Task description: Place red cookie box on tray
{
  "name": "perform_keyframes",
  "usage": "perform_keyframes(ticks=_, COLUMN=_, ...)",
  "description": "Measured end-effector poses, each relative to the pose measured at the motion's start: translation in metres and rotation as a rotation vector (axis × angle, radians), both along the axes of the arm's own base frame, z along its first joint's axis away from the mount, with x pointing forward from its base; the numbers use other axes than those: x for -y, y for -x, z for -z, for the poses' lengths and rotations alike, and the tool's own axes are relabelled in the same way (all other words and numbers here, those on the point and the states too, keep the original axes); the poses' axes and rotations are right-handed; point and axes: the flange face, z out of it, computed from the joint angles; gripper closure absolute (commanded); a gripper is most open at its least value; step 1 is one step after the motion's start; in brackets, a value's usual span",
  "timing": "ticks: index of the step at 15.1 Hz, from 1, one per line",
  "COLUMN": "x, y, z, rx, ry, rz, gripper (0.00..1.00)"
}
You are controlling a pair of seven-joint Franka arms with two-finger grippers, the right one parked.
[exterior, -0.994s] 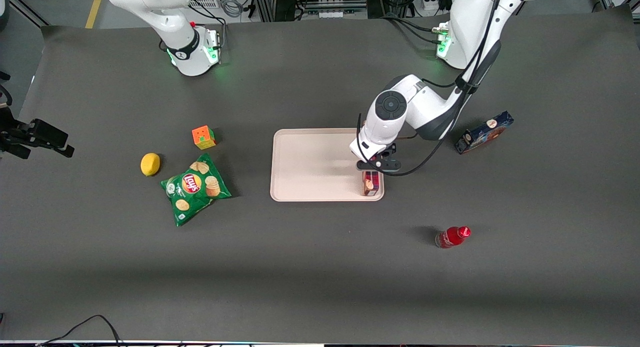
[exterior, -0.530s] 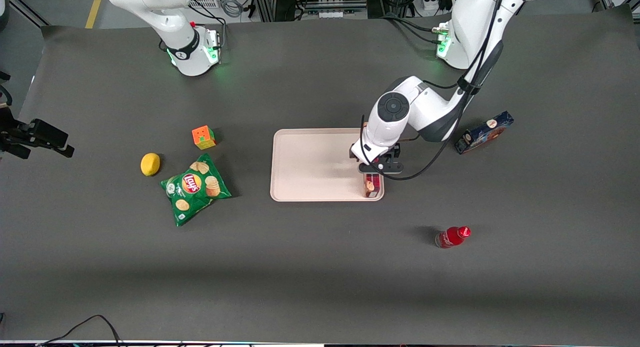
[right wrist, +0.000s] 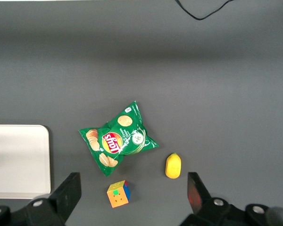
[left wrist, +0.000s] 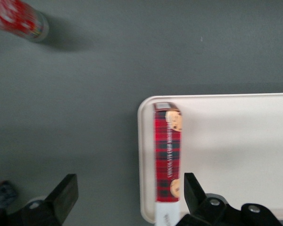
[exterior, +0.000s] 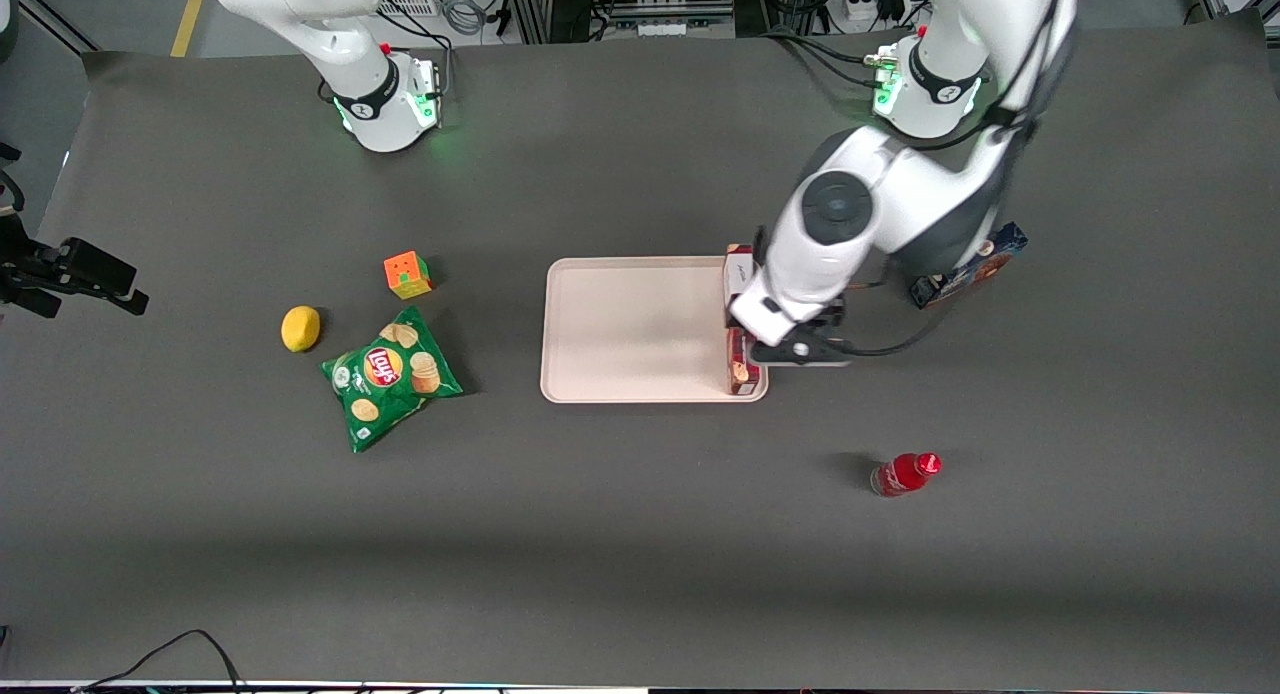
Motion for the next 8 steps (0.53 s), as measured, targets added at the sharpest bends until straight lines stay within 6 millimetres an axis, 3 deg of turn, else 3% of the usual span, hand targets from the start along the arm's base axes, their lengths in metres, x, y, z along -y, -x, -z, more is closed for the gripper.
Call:
perform_keyframes(ticks=4, x=-0.112, y=-0.043, z=-0.097, rx=-0.006, ry=-0.007, rz=0.026, gripper=0.00)
perform_keyframes(ticks=6, x=-0.163, y=-0.049, z=-0.136, rx=0.006, ry=-0.019, rz=0.024, gripper=0.00)
perform_keyframes(ticks=8, x=-0.201, y=-0.044, z=-0.170, rx=0.019, ry=-0.024, rz=0.057, gripper=0.00)
